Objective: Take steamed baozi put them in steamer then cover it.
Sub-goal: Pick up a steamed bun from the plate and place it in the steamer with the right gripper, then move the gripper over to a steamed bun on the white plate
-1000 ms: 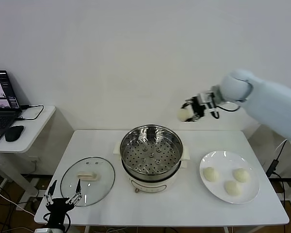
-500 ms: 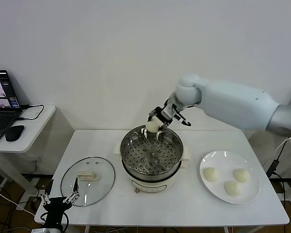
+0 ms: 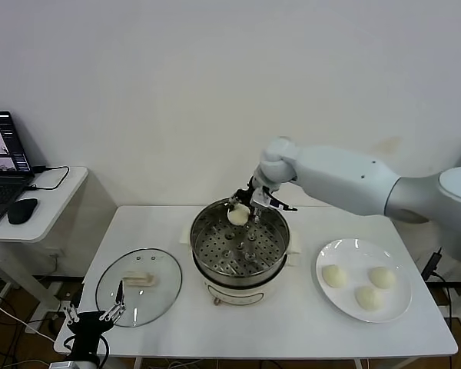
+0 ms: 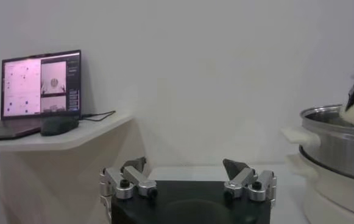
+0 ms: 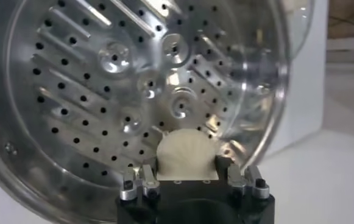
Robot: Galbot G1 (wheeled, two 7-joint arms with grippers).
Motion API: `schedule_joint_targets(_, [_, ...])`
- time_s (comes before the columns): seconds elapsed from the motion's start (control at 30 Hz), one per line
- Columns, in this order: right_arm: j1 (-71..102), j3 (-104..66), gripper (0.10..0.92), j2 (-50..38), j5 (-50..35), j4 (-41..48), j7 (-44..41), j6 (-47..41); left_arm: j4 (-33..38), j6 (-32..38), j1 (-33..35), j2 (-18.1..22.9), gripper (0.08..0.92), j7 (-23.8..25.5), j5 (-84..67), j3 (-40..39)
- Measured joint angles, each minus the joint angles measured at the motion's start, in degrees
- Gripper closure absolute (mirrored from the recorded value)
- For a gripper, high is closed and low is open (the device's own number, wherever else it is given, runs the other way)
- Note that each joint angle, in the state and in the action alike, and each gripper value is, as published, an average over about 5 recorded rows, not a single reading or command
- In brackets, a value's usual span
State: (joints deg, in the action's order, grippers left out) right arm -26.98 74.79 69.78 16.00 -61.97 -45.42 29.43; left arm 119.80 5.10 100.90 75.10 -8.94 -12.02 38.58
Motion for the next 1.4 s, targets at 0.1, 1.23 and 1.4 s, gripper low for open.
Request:
schedule_joint_targets(0.1, [0.74, -0.20, 0.396, 0.67, 1.63, 0.99, 0.70, 1.14, 0.22, 0.00, -0.03, 0.02, 0.177, -0.03, -0.02, 0.02])
schedule_joint_targets(1.23, [-17.69, 7.00, 0.203, -35.62, -28.01, -31.49, -8.99, -41.42, 3.37, -7.29, -1.59, -3.28, 0.177, -2.14, -2.54, 0.03])
schedule_joint_targets(1.4, [-14.33, 7.18, 0.202, -42.42, -27.05, -34.01, -9.26, -43.66, 3.44, -8.46, -2.18, -3.77, 0.177, -2.13, -2.47, -0.72])
